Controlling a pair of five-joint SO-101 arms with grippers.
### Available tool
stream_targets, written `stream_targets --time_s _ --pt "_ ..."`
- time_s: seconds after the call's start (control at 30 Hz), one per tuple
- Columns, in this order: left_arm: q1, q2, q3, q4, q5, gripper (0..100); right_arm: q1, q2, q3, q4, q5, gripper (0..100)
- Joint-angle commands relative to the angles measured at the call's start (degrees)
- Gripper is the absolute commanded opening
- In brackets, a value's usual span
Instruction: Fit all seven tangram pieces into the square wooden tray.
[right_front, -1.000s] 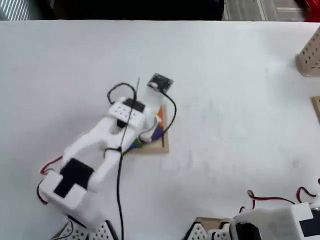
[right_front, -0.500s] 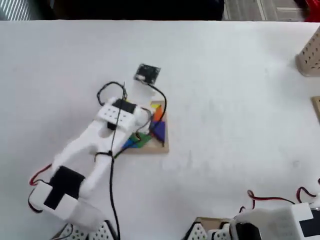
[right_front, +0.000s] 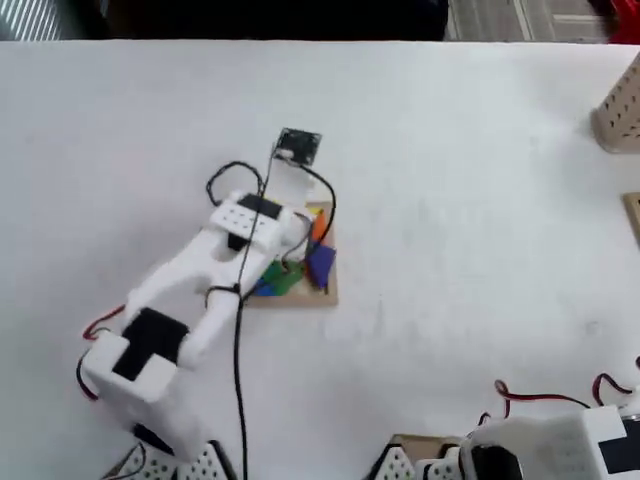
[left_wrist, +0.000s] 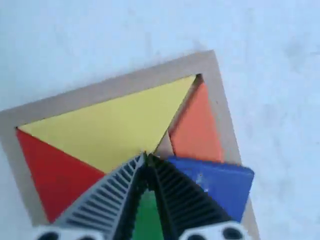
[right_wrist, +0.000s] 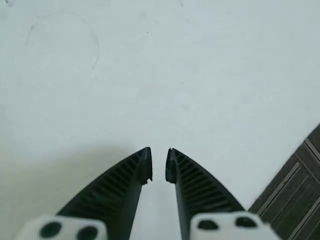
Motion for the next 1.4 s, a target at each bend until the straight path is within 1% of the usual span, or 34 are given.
stream_targets --time_s 0.0,0.17,0.3,0.43,0.5,1.03,1.17,1.37 --pt "0.2 3.1 -6.9 -1.0 1.6 2 -0.6 -0.8 -0.8 -0.9 0.8 6.3" --pt "0.7 3.8 -12.1 -1.0 1.6 2 -0.7 -0.5 -0.8 -0.9 0.8 6.3" --pt "3.8 3.9 -14.7 -1.0 1.6 2 -0.7 -0.6 -0.8 -1.2 0.8 6.3" --pt "8.0 4.1 -14.6 -1.0 1.6 2 -0.2 -0.3 -0.6 -3.0 0.8 6.3" --pt "8.9 3.8 -14.5 -1.0 1.6 2 -0.1 -0.3 -0.5 -3.3 0.8 6.3" --pt "9.8 3.7 -9.8 0.1 1.7 2 -0.7 -0.3 -0.4 -3.3 0.7 6.3" --pt "10.7 3.6 -10.2 4.9 1.7 2 -0.4 -0.3 -0.6 -3.3 0.8 6.3" --pt "10.9 3.2 -8.8 7.3 2.1 2 -0.7 -0.3 -0.6 -3.3 0.7 6.3"
